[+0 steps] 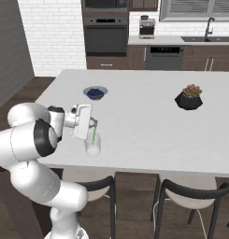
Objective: Take a straw from the drawer in front and place it inside the glass cup on the dining counter.
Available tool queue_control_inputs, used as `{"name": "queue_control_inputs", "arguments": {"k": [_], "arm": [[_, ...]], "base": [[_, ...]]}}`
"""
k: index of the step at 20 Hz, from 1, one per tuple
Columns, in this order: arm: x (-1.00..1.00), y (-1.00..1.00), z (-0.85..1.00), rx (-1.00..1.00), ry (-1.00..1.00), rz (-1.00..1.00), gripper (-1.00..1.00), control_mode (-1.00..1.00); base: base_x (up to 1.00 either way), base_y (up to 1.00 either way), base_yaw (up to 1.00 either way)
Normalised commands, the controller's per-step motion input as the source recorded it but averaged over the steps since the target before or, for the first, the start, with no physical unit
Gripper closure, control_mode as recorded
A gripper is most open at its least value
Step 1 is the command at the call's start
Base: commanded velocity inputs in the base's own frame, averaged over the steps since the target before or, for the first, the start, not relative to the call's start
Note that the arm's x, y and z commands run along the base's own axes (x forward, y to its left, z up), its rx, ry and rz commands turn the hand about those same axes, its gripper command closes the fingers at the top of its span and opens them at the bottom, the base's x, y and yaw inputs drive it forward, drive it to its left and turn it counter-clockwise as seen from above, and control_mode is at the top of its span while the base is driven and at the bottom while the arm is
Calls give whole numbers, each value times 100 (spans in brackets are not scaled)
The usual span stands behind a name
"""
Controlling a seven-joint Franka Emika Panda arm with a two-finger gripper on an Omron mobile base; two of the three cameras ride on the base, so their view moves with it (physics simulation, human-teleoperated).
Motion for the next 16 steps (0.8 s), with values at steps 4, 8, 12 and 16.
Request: {"name": "queue_control_inputs", "arguments": {"k": [4, 8, 12, 16], "arm": [[0, 0, -25, -1, 0, 0, 100, -100], [0, 0, -20, 0, 0, 0, 100, -100], [0, 6, -8, 0, 0, 0, -100, -100], [-1, 3, -1, 0, 0, 0, -100, -100]], "base": [[0, 0, 0], [0, 0, 0], [0, 0, 0], [0, 0, 0]]}}
